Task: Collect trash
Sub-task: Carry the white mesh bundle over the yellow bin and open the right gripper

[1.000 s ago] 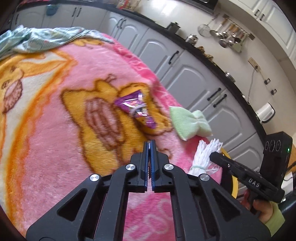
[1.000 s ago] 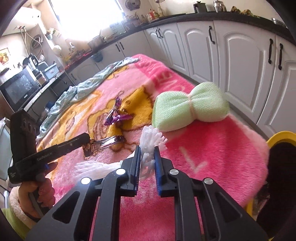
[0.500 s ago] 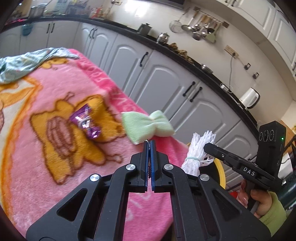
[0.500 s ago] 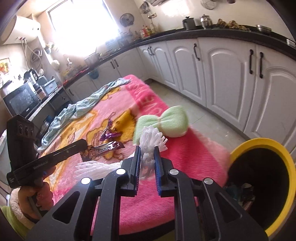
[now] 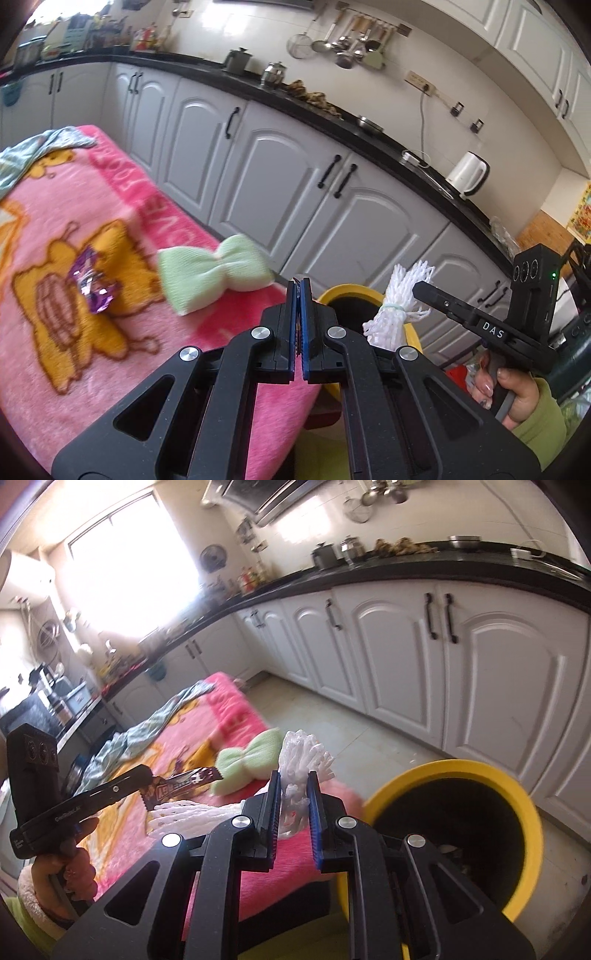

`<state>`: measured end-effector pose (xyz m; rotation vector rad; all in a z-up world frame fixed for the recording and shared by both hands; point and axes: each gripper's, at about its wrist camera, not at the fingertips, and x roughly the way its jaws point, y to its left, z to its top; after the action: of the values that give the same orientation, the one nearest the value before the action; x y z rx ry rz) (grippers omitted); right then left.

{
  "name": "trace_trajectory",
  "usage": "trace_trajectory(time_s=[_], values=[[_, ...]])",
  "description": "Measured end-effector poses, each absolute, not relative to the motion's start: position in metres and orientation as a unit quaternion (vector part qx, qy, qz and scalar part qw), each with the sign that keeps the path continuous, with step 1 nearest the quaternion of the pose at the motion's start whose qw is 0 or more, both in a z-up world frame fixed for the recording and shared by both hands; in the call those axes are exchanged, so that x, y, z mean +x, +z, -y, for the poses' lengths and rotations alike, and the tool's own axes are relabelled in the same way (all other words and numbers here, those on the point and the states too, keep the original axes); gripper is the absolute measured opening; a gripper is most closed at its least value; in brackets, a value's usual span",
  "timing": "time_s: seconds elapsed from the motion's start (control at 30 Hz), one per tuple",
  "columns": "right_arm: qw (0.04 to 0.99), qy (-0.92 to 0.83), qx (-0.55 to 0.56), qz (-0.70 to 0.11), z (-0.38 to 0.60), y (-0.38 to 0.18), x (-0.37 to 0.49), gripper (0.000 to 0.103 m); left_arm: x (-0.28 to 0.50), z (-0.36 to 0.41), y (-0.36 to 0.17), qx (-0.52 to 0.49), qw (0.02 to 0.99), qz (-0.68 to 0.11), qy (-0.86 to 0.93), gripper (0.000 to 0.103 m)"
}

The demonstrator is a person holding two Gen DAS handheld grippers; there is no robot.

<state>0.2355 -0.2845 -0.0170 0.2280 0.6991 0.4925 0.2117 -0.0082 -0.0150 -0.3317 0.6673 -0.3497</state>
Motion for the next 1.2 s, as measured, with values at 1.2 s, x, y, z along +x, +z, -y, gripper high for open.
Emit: trace_trajectory(time_s=[1.2], values=[[0.934, 0.08, 0.137, -0.322, 0.428, -0.055, 0.223, 0.016, 0.26, 0.169, -0.048, -0.101, 0.88, -0.376, -0.273, 0.0]])
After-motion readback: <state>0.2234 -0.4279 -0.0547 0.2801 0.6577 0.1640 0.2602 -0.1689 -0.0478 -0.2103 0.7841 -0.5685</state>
